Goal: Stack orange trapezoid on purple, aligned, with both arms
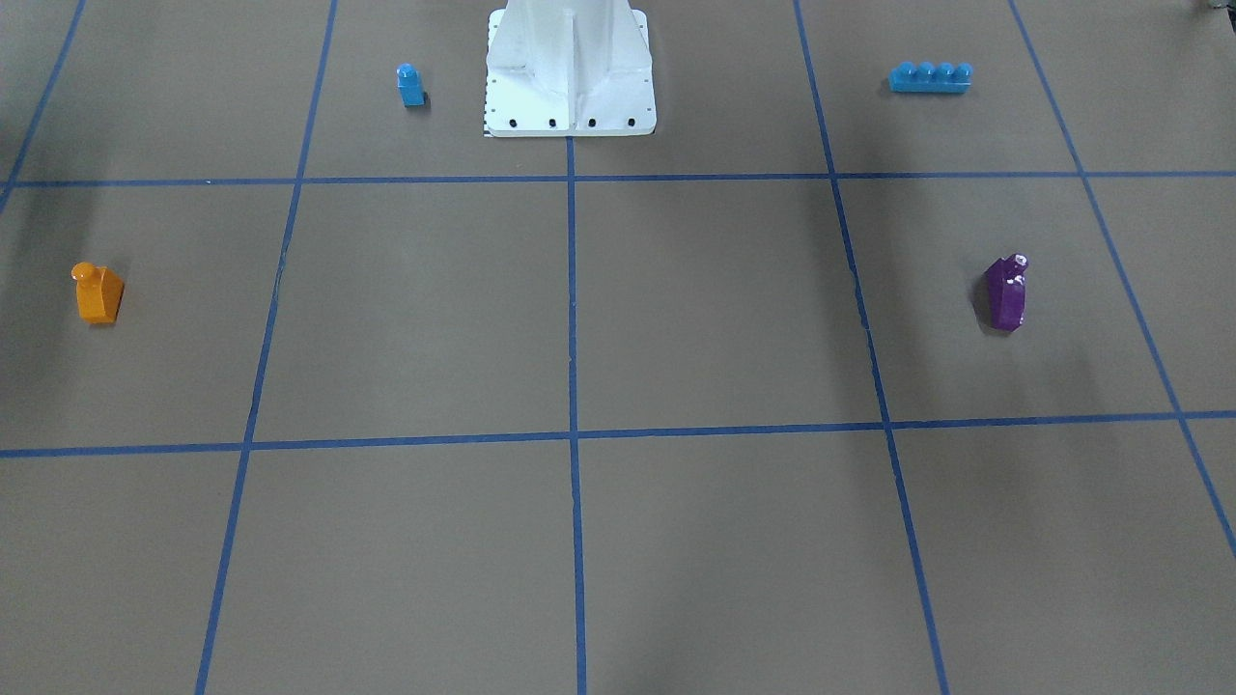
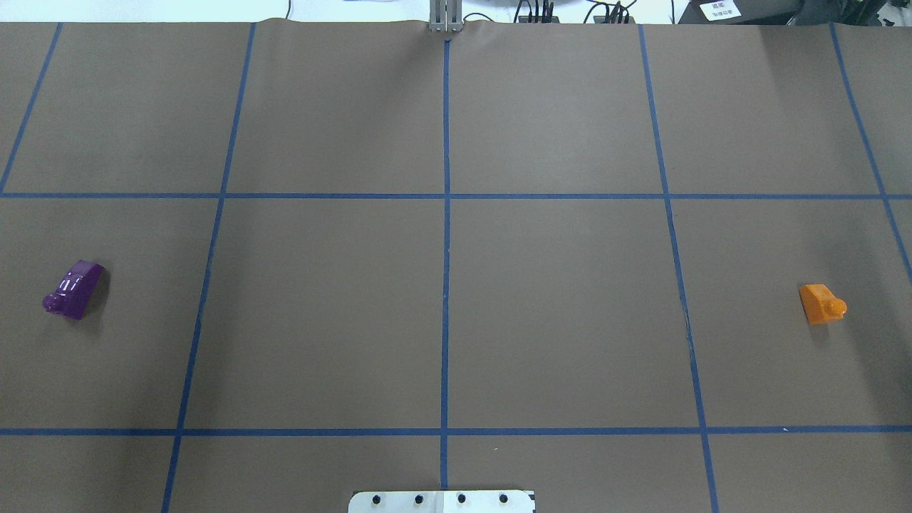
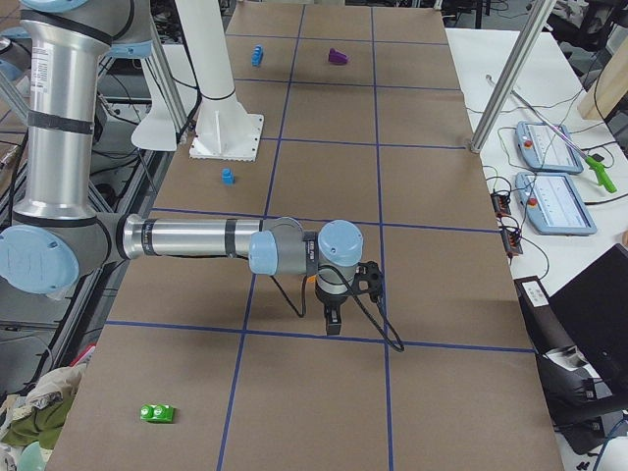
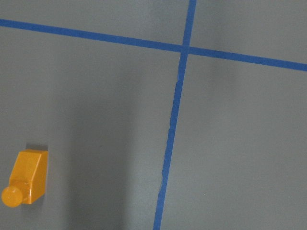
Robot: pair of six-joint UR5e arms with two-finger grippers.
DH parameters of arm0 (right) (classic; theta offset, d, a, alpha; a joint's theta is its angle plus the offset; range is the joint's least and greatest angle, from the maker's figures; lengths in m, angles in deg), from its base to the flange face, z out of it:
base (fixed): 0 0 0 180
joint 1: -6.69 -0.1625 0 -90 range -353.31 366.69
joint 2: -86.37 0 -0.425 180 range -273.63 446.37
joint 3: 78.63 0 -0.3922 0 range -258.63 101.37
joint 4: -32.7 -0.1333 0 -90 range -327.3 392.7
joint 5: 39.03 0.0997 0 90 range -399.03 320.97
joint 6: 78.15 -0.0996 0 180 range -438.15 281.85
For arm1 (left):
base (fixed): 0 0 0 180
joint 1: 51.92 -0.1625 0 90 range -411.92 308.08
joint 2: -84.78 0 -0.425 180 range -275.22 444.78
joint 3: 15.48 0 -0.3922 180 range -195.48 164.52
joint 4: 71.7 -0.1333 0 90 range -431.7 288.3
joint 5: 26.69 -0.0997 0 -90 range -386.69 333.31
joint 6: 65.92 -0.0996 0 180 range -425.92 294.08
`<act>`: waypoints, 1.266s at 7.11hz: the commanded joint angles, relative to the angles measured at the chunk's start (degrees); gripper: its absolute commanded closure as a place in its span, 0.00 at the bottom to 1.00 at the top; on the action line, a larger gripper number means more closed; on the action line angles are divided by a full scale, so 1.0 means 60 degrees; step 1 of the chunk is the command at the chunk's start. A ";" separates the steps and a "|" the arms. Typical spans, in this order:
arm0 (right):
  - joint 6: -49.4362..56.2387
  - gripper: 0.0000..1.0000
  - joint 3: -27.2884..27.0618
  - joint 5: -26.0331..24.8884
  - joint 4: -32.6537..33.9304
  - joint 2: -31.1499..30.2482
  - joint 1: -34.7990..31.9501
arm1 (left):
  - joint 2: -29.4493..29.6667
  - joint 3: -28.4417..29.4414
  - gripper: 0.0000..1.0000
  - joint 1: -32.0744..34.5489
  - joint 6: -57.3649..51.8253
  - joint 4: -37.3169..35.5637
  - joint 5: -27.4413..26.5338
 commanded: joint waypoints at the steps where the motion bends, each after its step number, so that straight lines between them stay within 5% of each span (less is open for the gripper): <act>1: 0.0037 0.00 0.0153 0.0124 -0.0032 -0.0003 0.0004 | 0.0214 0.0082 0.00 -0.1859 0.1608 0.1468 -0.0104; 2: 0.0008 0.00 0.0213 0.0154 -0.0366 -0.0003 0.0004 | 0.0315 0.0083 0.00 -0.2698 0.2693 0.2436 -0.0221; 5: 0.0037 0.00 0.0301 0.0198 -0.0457 -0.0003 0.0033 | 0.0842 0.0607 0.00 -0.4954 0.3554 0.2724 -0.0222; 9: 0.0052 0.00 0.0301 0.0198 -0.0458 0.0012 0.0312 | 0.1341 0.1386 0.01 -0.5913 0.3568 0.2754 -0.0776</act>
